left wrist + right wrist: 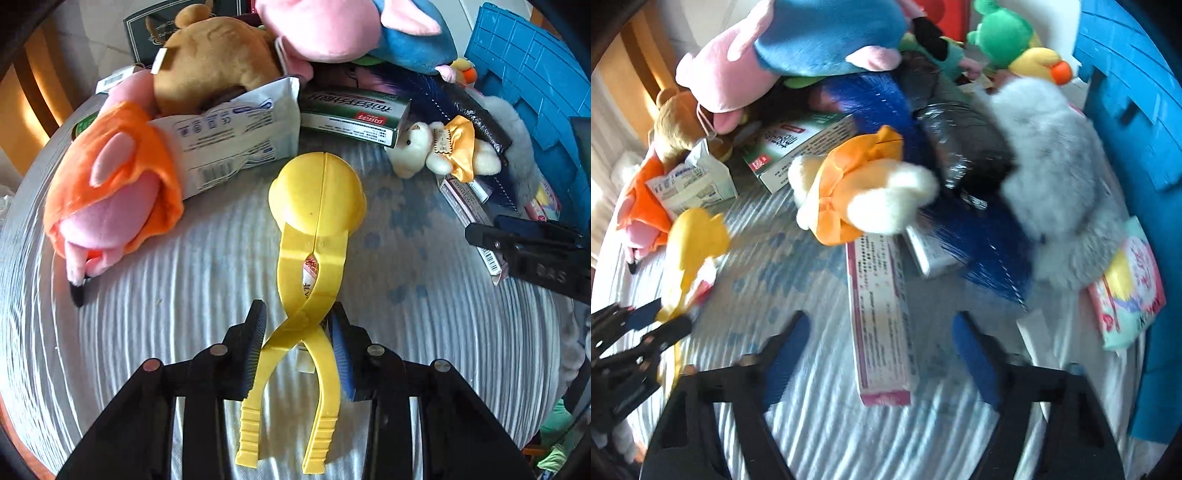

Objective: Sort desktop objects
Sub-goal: 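Grasp the yellow plastic tongs by their round head with the left tool, then grasp the pink-and-white toothpaste box upright with the right tool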

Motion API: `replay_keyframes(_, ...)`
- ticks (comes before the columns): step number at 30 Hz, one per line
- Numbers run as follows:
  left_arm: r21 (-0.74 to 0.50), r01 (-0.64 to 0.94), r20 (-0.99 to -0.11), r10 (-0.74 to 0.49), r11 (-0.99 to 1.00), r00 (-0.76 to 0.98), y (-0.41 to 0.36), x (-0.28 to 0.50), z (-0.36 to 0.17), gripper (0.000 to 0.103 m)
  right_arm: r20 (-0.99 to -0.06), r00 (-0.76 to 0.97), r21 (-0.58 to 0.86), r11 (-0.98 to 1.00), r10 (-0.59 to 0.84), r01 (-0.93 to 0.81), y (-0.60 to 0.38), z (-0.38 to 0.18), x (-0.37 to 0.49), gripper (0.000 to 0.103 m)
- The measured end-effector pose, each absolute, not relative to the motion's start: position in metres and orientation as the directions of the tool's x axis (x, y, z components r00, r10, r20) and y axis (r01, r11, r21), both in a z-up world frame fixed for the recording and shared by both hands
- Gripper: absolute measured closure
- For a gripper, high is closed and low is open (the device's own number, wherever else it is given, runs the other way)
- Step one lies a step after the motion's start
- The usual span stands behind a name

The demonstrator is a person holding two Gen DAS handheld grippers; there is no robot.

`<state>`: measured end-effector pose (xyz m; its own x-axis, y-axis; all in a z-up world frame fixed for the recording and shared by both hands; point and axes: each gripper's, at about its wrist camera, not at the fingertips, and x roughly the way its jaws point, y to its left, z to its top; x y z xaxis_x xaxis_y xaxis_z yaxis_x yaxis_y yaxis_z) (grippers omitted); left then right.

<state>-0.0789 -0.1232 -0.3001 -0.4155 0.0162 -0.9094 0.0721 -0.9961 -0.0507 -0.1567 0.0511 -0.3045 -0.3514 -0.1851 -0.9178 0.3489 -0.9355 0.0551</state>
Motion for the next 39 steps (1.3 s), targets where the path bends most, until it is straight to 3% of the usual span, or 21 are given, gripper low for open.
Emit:
replay_keyframes(1, -0.054, 0.076, -0.905, 0.017, -0.996, -0.426, -0.125, -0.077, -0.298, 0.069, -0.924, -0.339, 0.054, -0.936, -0.179, 0.348, 0.050, -0.307, -0.156, 0.061)
replay_keyframes(6, -0.063, 0.077, -0.880, 0.019, -0.995, -0.474, -0.130, -0.079, -0.280, 0.069, -0.927, -0.326, 0.061, -0.934, -0.184, 0.353, 0.056, -0.306, -0.142, 0.061)
replay_keyframes(10, -0.057, 0.062, -0.887, 0.022, -0.996, -0.462, -0.137, -0.097, -0.284, 0.069, -0.926, -0.331, 0.067, -0.939, -0.184, 0.336, 0.061, -0.304, -0.141, 0.059)
replay_keyframes(14, -0.090, 0.068, -0.894, 0.050, -0.994, -0.445, -0.133, -0.106, -0.297, 0.069, -0.921, -0.344, 0.063, -0.941, -0.183, 0.333, 0.060, -0.302, -0.146, 0.048)
replay_keyframes(18, -0.089, 0.081, -0.889, 0.042, -0.993, -0.456, -0.135, -0.103, -0.299, 0.069, -0.915, -0.366, 0.044, -0.946, -0.167, 0.321, 0.056, -0.305, -0.157, 0.048)
replay_keyframes(19, -0.085, 0.087, -0.889, 0.037, -0.993, -0.457, -0.136, -0.100, -0.298, 0.069, -0.918, -0.364, 0.035, -0.945, -0.159, 0.326, 0.054, -0.307, -0.158, 0.050)
replay_keyframes(21, -0.073, 0.089, -0.882, 0.022, -0.993, -0.470, -0.139, -0.091, -0.293, 0.070, -0.914, -0.374, 0.016, -0.938, -0.154, 0.347, 0.051, -0.307, -0.156, 0.074)
replay_keyframes(28, -0.025, 0.089, -0.832, -0.028, -0.996, -0.553, -0.145, -0.054, -0.250, 0.070, -0.886, -0.399, 0.094, -0.934, -0.236, 0.344, 0.063, -0.281, -0.123, 0.076)
replay_keyframes(39, -0.050, -0.006, -0.724, 0.040, -0.999, -0.689, -0.123, -0.056, -0.184, 0.070, -0.789, -0.556, 0.080, -0.942, -0.261, 0.327, 0.052, -0.195, -0.092, 0.076)
